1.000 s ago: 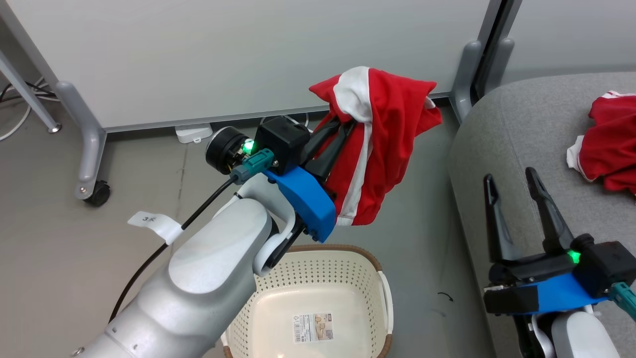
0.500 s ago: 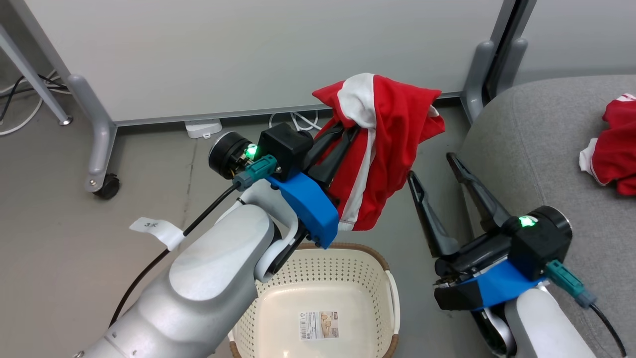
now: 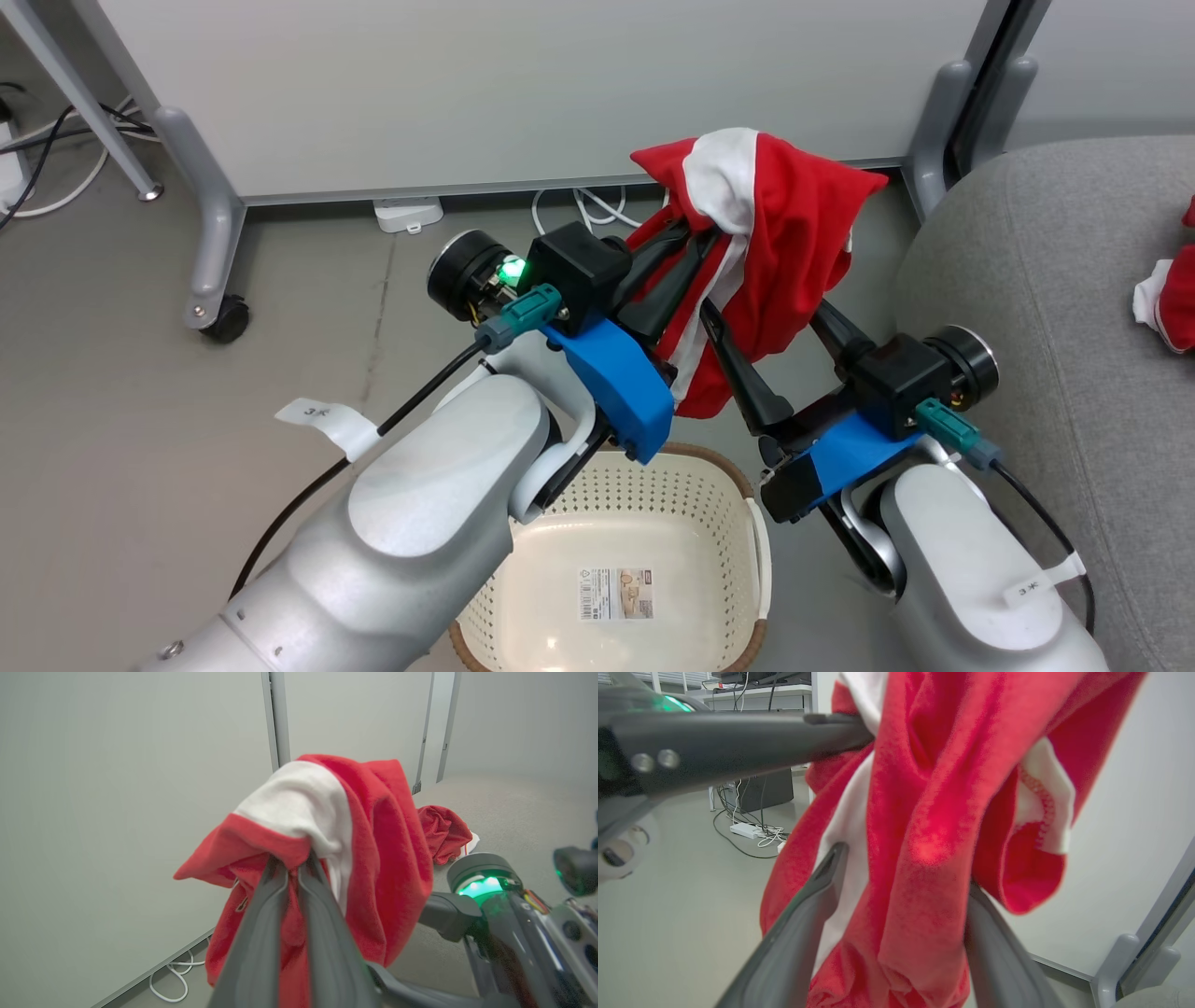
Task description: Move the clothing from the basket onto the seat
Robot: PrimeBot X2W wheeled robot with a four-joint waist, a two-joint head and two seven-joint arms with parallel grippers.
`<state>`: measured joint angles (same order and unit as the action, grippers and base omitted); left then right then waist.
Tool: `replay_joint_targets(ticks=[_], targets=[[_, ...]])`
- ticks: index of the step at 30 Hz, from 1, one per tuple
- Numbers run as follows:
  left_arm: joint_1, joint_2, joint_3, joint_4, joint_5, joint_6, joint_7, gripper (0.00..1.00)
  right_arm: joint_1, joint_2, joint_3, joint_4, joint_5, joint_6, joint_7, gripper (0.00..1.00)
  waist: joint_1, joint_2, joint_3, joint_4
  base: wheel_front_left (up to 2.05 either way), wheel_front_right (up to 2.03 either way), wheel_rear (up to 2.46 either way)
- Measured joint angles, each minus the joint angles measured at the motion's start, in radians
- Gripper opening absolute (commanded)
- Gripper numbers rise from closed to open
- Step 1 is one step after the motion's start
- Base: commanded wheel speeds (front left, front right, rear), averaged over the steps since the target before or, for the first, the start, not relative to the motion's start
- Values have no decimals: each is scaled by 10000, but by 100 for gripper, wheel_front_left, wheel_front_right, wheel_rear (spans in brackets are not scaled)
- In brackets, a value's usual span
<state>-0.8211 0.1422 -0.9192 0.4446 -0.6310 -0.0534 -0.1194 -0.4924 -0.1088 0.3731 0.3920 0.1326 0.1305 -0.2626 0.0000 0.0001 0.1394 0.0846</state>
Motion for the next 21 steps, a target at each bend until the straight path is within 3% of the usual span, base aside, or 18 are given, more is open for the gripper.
replay_joint_targets(ticks=[1,2,21], targets=[[-12,-17,-12,17,0,-4,-13,0,-65,56,-8,159,0,0,2,41,0,-1,14,29,0,0,0],[-15,-36,-25,48,0,-12,-27,0,-111,96,-17,249,6,0,0,0,0,0,24,57,0,0,0],[-63,-94,-132,311,-38,-44,-232,0,-232,253,-54,410,209,0,0,0,0,0,-40,74,0,0,0]])
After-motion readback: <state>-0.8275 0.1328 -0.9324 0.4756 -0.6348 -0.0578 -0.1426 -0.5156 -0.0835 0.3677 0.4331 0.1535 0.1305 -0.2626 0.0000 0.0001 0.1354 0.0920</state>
